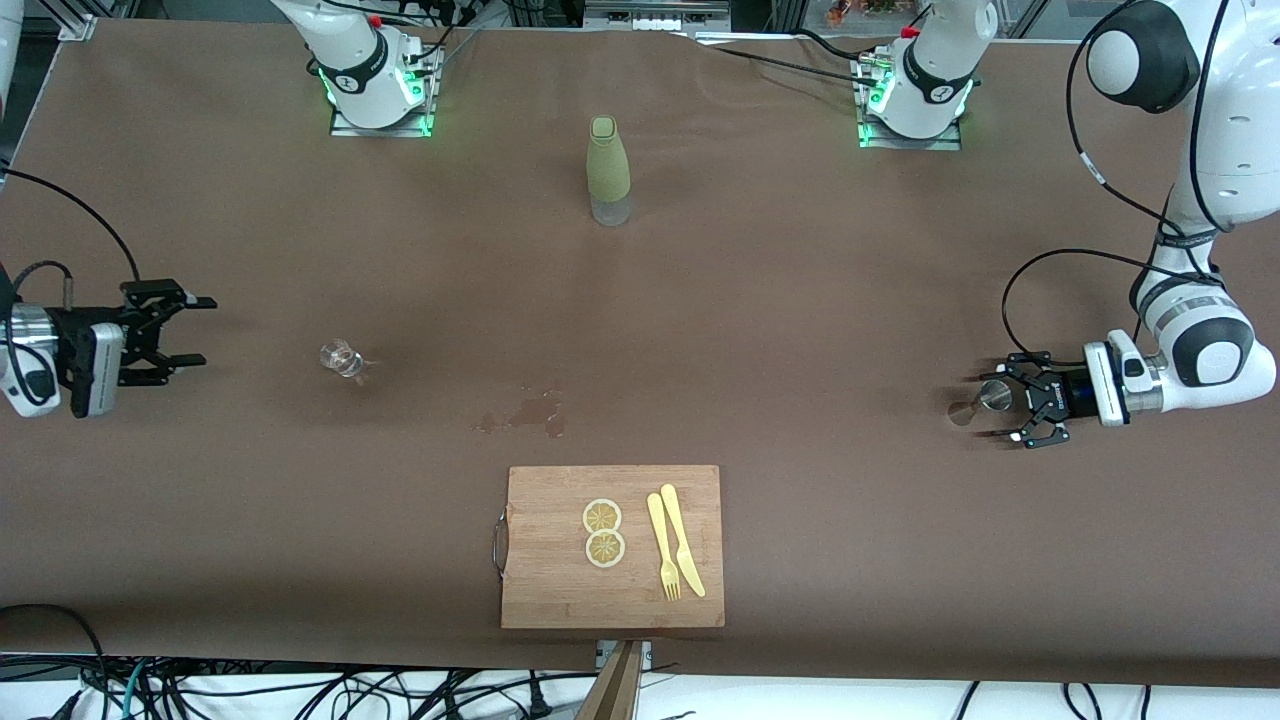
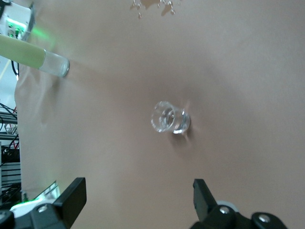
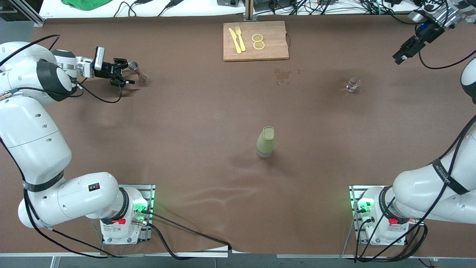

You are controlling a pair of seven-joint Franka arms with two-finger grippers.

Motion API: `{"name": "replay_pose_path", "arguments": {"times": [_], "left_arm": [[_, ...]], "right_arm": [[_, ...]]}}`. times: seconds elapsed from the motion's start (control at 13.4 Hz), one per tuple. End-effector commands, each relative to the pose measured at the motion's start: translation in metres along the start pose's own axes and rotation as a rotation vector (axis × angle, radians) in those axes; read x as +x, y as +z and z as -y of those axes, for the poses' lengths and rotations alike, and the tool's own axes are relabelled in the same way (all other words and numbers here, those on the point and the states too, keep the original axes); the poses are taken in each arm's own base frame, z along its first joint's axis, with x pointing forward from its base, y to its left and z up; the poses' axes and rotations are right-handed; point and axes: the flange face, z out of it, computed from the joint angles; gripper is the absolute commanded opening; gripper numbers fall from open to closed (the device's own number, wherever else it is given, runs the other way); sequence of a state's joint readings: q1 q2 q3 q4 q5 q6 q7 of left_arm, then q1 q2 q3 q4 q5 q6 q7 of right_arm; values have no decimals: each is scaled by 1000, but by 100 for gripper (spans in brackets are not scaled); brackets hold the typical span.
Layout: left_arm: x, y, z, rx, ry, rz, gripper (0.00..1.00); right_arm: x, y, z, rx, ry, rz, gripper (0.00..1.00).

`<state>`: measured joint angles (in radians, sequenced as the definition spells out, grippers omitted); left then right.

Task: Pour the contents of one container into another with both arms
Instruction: 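Reach the right gripper to the glass cup while the left gripper reaches the jigger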

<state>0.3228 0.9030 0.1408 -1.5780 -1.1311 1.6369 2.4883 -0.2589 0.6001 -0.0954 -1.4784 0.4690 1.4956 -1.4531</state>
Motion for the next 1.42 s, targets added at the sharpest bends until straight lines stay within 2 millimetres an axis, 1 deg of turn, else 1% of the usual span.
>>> {"name": "replay_pose_path", "arguments": {"times": [0.0,0.07,0.15,0.22,0.3,0.37,0.45,0.52,0.6,0.67,0.75,0.82,0.97,1.04,1.19,1.34], "left_arm": [[3,10,8,16,121,-36,61],[3,11,9,26,120,-46,65],[3,11,9,27,121,-47,65],[3,12,9,26,122,-47,65],[3,12,9,26,123,-47,65],[3,12,9,26,123,-47,62],[4,12,9,25,125,-47,55],[4,12,9,22,127,-45,44],[4,12,9,22,127,-45,41],[4,12,9,25,127,-47,34],[4,12,9,25,127,-47,33],[4,12,9,25,128,-47,27],[4,11,9,26,128,-47,7],[5,11,10,26,132,-45,0],[6,10,10,28,169,-44,0],[8,8,11,27,166,-40,0]], "right_arm": [[-15,27,-24,-17,-104,-97,100],[-26,42,-33,-12,-128,-142,100],[-34,58,-40,-4,-154,-187,100],[-45,69,-47,-12,-182,-216,100],[-51,79,-51,-28,-226,-252,100],[-56,90,-54,-32,-271,-303,100],[-63,101,-58,-39,-302,-360,100],[-64,110,-62,-51,-343,-410,100],[-63,117,-64,-67,-377,-459,100],[-63,125,-64,-78,-401,-507,100],[-63,130,-65,-93,-423,-548,100],[-62,135,-66,-107,-456,-589,100],[-63,147,-71,-124,-503,-641,100],[-65,154,-73,-124,-519,-658,100],[-72,173,-76,-111,-547,-667,100],[-81,189,-70,-91,-551,-678,100]]}}
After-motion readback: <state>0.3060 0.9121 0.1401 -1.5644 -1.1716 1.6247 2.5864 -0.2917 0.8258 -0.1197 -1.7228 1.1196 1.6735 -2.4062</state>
